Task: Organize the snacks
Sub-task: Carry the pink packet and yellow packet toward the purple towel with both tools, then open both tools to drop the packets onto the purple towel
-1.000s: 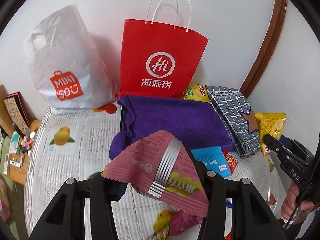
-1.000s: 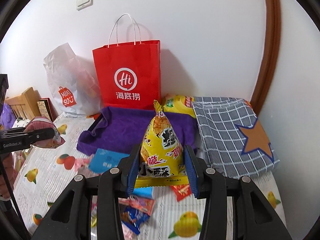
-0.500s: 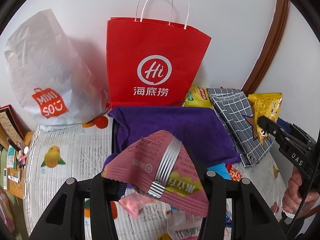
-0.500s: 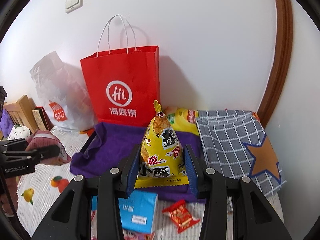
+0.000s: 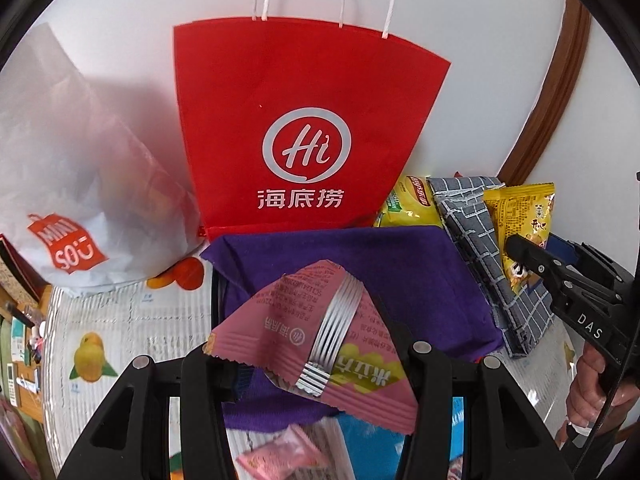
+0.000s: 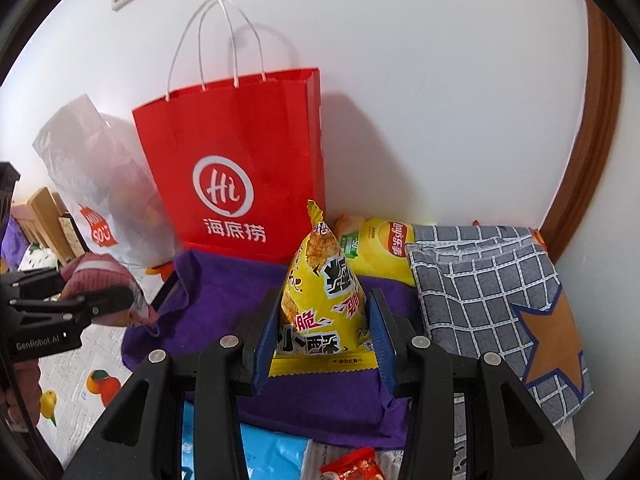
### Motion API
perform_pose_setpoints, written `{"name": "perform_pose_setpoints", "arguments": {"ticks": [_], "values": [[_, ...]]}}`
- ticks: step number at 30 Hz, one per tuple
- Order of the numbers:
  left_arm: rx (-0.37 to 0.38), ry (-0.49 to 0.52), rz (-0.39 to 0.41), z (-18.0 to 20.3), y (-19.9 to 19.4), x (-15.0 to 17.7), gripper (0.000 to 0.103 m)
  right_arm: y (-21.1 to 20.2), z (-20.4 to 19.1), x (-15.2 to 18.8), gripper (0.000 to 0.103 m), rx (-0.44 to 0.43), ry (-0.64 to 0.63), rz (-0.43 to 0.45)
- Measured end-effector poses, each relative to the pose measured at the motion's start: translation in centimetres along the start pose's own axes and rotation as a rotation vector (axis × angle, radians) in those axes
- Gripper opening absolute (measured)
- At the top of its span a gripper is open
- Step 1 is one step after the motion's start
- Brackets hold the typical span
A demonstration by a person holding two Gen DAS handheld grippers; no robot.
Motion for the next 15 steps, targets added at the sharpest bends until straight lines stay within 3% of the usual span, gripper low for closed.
{"name": "perform_pose_setpoints", "arguments": {"ticks": [8, 15], "values": [[-0.019, 0.012, -0.019, -0.2, 2.8, -1.4, 0.047, 3.4, 1.2, -0.6, 0.043, -0.02, 0.005, -0.019], [-0.04, -0.018, -0.094, -1.5, 7.5, -1.5, 0.047, 8.5, 0.9, 1.0, 0.043, -0.018, -0.05, -0.131]]}}
Point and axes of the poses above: each gripper's, at about its wrist camera, not at the fingertips, and y roughly the way its jaws point, z to its right, x to its underside, the point moved 6 cm from there along y, roughly the way its jaws point, and after that the axes turned 10 degrees about -y, right-handed, at the moved point
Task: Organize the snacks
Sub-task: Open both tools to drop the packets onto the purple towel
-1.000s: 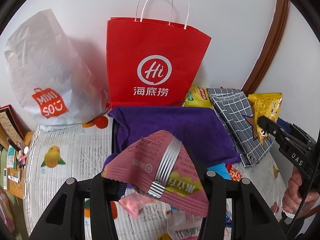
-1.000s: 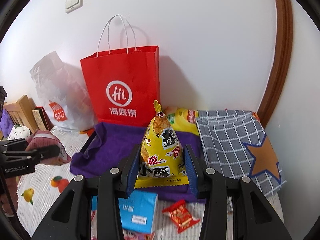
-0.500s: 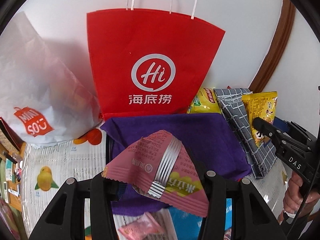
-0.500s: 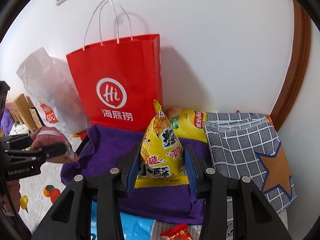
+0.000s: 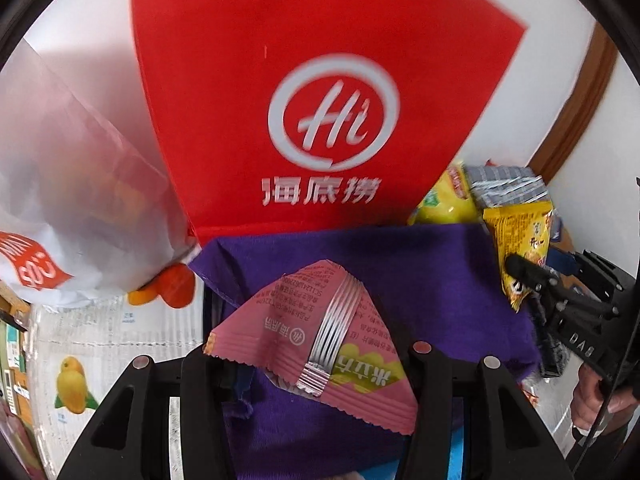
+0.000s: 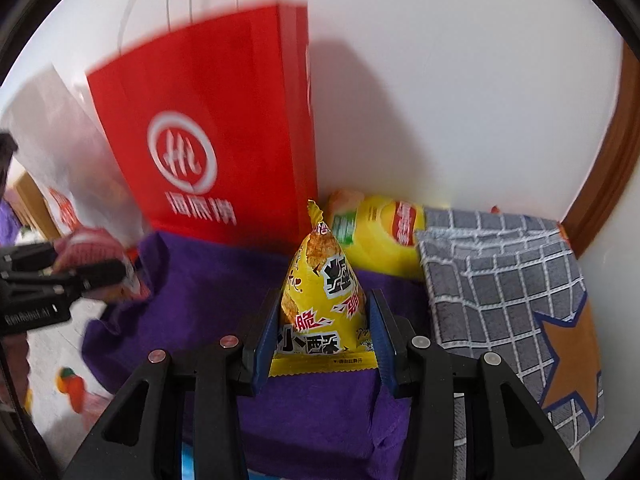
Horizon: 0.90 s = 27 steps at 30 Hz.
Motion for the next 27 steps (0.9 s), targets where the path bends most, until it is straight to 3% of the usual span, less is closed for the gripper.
{"name": "perform_pose_setpoints", "arguments": {"ticks": [10, 27], "values": [[-0.042, -0.002, -0.088, -0.8, 4.9, 0.8, 0.047, 6.0, -0.9, 2.0, 0.043, -0.017, -0.065, -0.128], [-0.059, -0.007, -0.148, -0.6, 7.6, 0.9, 0.048, 8.1, -1.2, 3.5, 0.043, -0.019, -0.062, -0.191]]}}
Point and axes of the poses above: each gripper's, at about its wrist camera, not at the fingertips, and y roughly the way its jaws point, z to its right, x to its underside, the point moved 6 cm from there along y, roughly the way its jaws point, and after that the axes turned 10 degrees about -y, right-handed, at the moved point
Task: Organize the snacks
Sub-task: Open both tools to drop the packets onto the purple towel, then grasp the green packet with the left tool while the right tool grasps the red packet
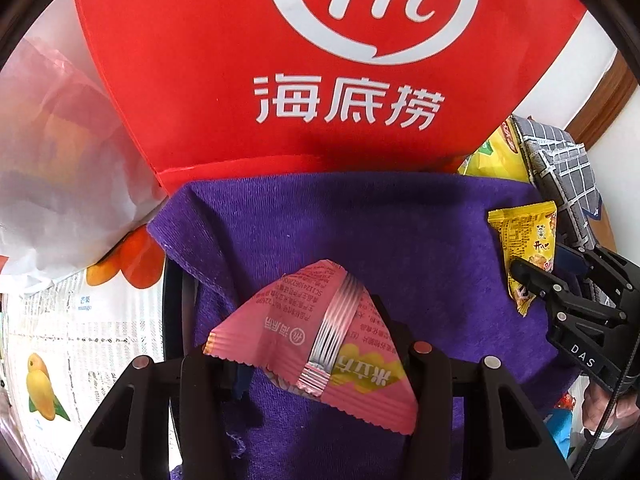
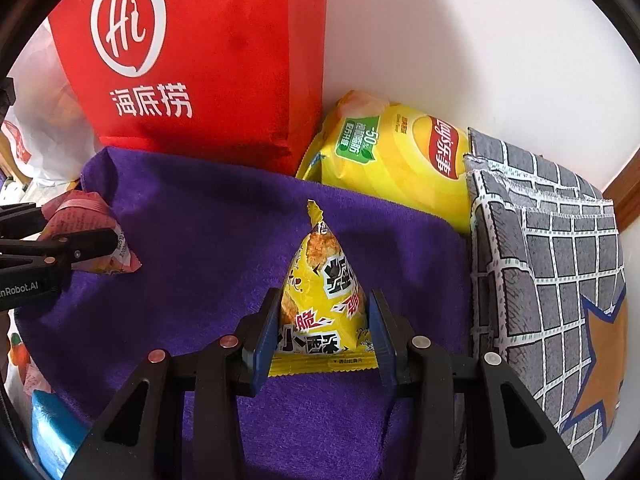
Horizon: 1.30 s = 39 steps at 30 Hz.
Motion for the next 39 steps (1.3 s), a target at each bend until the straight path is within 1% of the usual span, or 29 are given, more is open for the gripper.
{"name": "perform_pose_setpoints", "arguments": {"ticks": [4, 7, 9, 10, 12, 14, 16, 18, 20, 22, 24, 27, 30, 32, 35, 37, 39], "values": [[-0.002, 0.008, 0.003, 0.1, 0.0, 0.0, 0.049, 0.2, 0.0, 0.1, 0.043, 0.001, -0.006, -0.009], [0.0, 0.005, -0.001, 0.0, 0.0, 0.1, 0.049, -0.1, -0.1, 0.0, 0.045, 0.004, -0.012, -0.002], [0.003, 0.005, -0.007, 0.0, 0.0, 0.1, 0.05, -0.6, 0.1, -0.2, 0.054, 0.003, -0.009, 0.011], [0.008, 0.004, -0.011, 0.0, 0.0, 0.0, 0.051, -0.9, 0.1, -0.2, 0.057, 0.001, -0.007, 0.023], [0.029, 0.0, -0.016, 0.2, -0.1, -0.1, 0.065, -1.7, 0.3, -0.3, 0.065, 0.001, -0.007, 0.032], [0.039, 0.005, -0.009, 0.3, -0.5, -0.1, 0.07, -2.5, 0.3, -0.4, 0.066, -0.002, -0.012, 0.041], [0.041, 0.017, 0.003, 0.4, -1.2, -0.2, 0.073, -3.3, 0.8, -0.8, 0.067, -0.007, -0.002, 0.059], [0.038, 0.03, 0.017, 0.7, -2.2, -0.2, 0.075, -4.7, 1.0, -1.0, 0.074, -0.012, 0.015, 0.085], [0.029, 0.051, 0.035, 0.9, -3.5, -0.1, 0.075, -6.5, 1.0, -0.9, 0.075, -0.001, 0.018, 0.114], [0.019, 0.063, 0.072, 0.8, -5.2, -0.1, 0.075, -8.6, 0.8, -0.6, 0.076, 0.021, 0.007, 0.143], [0.013, 0.073, 0.119, 0.8, -7.4, 0.1, 0.077, -10.3, 0.8, -0.2, 0.08, 0.049, 0.008, 0.177], [0.006, 0.074, 0.166, 0.4, -10.0, 0.6, 0.077, -13.4, 1.1, 1.2, 0.081, 0.078, 0.047, 0.234], [0.002, 0.071, 0.192, 0.1, -12.2, 1.8, 0.077, -14.9, 1.4, 2.8, 0.081, 0.06, 0.065, 0.267], [0.01, 0.057, 0.209, -0.4, -13.6, 3.2, 0.077, -16.2, 1.5, 4.4, 0.081, 0.069, 0.066, 0.286], [0.016, 0.04, 0.219, -1.3, -15.0, 5.3, 0.077, -16.8, 1.7, 6.7, 0.081, 0.123, 0.07, 0.287], [0.022, 0.029, 0.212, -1.8, -15.7, 6.7, 0.077, -16.9, 1.8, 8.4, 0.08, 0.146, 0.076, 0.272], [0.029, 0.014, 0.197, -2.3, -16.2, 8.3, 0.077, -16.6, 1.9, 10.0, 0.078, 0.139, 0.091, 0.25]]}}
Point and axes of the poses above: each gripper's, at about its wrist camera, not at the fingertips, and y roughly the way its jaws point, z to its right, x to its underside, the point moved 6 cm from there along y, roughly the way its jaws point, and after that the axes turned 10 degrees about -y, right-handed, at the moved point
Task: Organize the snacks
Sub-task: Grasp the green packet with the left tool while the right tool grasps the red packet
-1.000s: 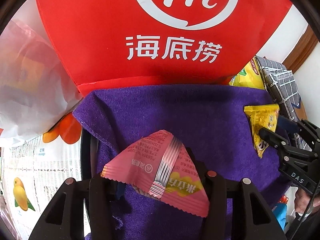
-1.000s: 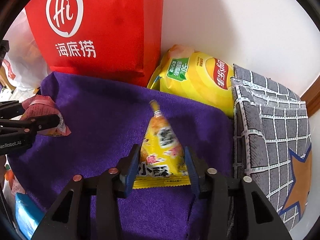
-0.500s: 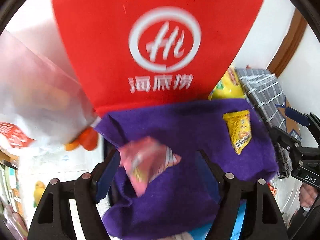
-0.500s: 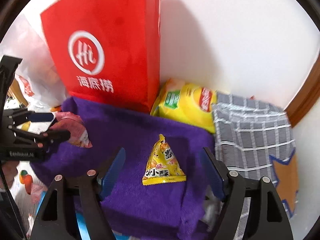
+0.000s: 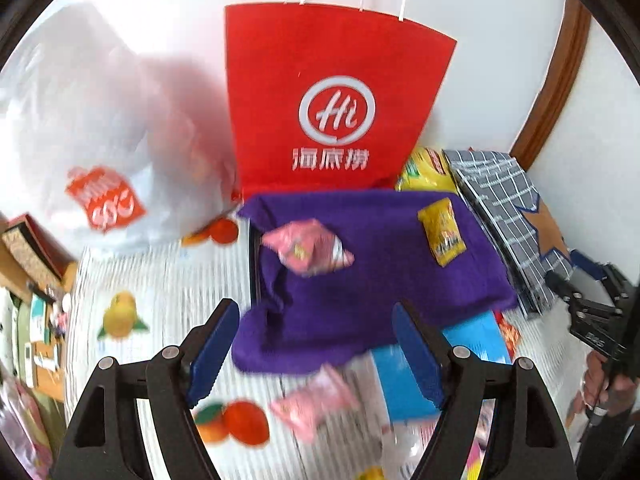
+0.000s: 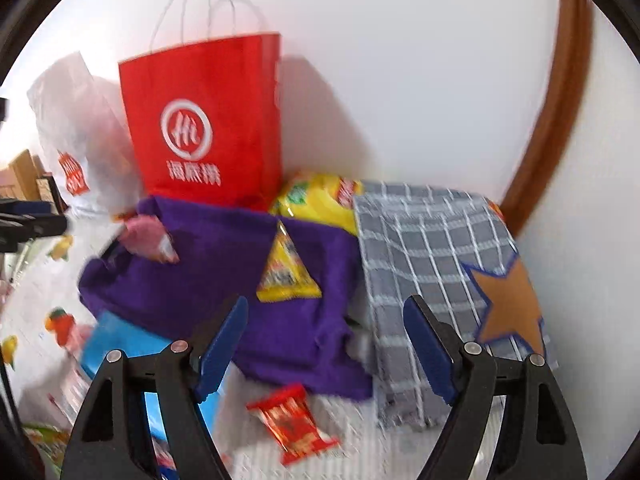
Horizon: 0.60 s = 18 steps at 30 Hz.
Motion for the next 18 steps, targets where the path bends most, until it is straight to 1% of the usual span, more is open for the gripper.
{"name": "perform_pose_setpoints", "arguments": {"ticks": [1, 3, 5, 8, 10, 14, 17, 18], "values": [[-0.007, -0.01, -0.005, -0.4, -0.3, 0.8, 0.077, 0.5, 0.0, 1.0, 0.076, -0.018, 0.007, -0.022], [-0.022, -0.023, -0.011, -1.0, -0.7, 2.0, 0.077, 1.3, -0.3, 2.7, 0.065, -0.064, 0.011, -0.063], [-0.036, -0.044, -0.023, -1.7, -0.9, 3.2, 0.077, 2.5, -0.9, 4.6, 0.063, -0.101, 0.001, -0.1], [-0.058, -0.059, -0.039, -2.7, -1.1, 4.8, 0.077, 3.8, -1.9, 6.5, 0.062, -0.143, -0.031, -0.111], [-0.07, -0.064, -0.047, -3.3, -1.3, 5.6, 0.077, 4.4, -2.5, 7.2, 0.062, -0.168, -0.043, -0.11], [-0.081, -0.071, -0.058, -4.0, -1.4, 6.8, 0.077, 6.0, -2.6, 8.0, 0.063, -0.158, -0.047, -0.12], [-0.079, -0.08, -0.069, -4.3, -1.3, 7.4, 0.077, 6.9, -3.2, 8.6, 0.063, -0.248, -0.054, -0.136], [-0.08, -0.078, -0.072, -4.2, -1.3, 7.5, 0.077, 7.0, -3.5, 8.7, 0.061, -0.265, -0.063, -0.144]]}}
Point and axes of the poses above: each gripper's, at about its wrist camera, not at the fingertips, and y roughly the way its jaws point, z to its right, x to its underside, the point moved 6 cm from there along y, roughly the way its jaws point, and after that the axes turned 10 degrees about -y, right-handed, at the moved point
